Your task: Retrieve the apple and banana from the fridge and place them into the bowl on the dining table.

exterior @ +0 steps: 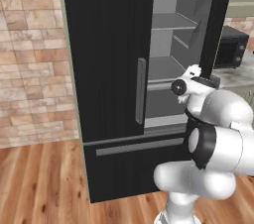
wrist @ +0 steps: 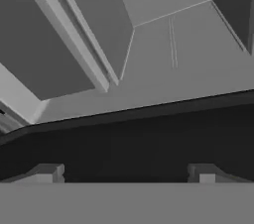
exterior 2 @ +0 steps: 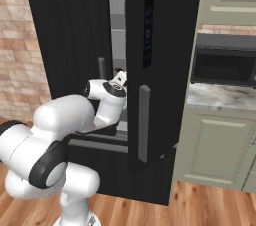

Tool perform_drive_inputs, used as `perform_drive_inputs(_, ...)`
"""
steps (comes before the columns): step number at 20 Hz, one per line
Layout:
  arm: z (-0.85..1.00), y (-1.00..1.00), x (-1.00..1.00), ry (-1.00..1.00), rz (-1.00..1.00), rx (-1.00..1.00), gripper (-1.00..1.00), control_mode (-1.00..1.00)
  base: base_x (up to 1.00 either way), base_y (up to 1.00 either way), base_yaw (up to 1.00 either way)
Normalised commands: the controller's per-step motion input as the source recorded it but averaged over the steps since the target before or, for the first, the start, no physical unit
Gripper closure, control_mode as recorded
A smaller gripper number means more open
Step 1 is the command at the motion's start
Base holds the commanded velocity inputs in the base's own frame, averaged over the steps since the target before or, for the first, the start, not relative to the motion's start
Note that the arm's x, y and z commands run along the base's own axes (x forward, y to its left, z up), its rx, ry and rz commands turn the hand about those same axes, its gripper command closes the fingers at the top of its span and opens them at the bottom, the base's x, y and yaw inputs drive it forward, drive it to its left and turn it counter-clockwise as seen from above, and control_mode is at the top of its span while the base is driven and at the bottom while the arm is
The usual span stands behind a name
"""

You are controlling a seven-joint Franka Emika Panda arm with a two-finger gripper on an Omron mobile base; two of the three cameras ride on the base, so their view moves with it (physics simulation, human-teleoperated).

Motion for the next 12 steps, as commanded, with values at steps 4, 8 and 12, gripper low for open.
perform_drive_inputs(4,0.0,-1.0,-1.0,-0.03,-0.26,0.0,-1.0,-1.0,0.0,0.0,0.0)
perform_drive_inputs(8,0.14,-1.0,-0.96,0.0,-0.26,0.0,-1.0,-1.0,0.0,0.0,0.0)
perform_drive_inputs(12,0.5,-0.77,-0.53,0.0,-0.23,0.0,-1.0,-1.0,0.0,0.0,0.0)
